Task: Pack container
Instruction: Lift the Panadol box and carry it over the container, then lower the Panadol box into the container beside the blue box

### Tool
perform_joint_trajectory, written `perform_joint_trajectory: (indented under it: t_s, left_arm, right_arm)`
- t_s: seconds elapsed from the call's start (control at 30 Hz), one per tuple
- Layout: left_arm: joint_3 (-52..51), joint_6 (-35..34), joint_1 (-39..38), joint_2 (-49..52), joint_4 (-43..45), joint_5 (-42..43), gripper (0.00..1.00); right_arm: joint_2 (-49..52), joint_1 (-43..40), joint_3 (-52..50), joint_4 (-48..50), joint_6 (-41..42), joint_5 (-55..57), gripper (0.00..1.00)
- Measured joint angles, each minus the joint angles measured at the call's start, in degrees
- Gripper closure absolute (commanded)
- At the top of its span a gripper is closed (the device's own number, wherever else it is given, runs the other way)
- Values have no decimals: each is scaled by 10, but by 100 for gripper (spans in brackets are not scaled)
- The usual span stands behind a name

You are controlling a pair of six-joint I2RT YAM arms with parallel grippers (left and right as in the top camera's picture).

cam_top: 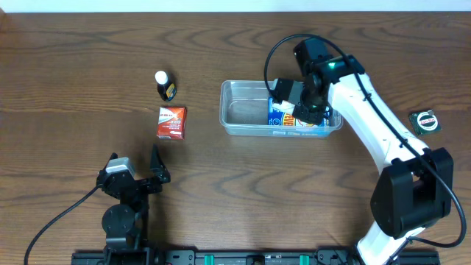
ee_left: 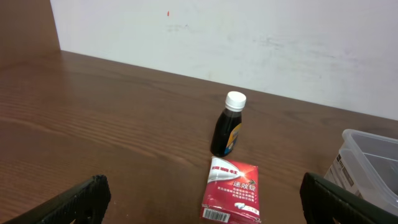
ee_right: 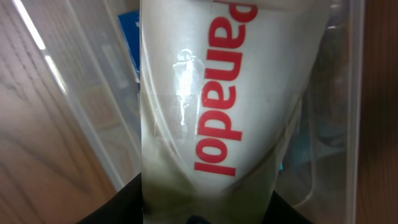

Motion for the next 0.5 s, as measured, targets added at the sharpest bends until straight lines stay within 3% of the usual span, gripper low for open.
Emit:
perform_joint_trajectory:
  t_s: [0.5]
  left_arm:
    - [0, 0, 0, 0, 0, 0, 2]
  right_arm:
    - [36, -31, 0, 14, -34, 2, 57]
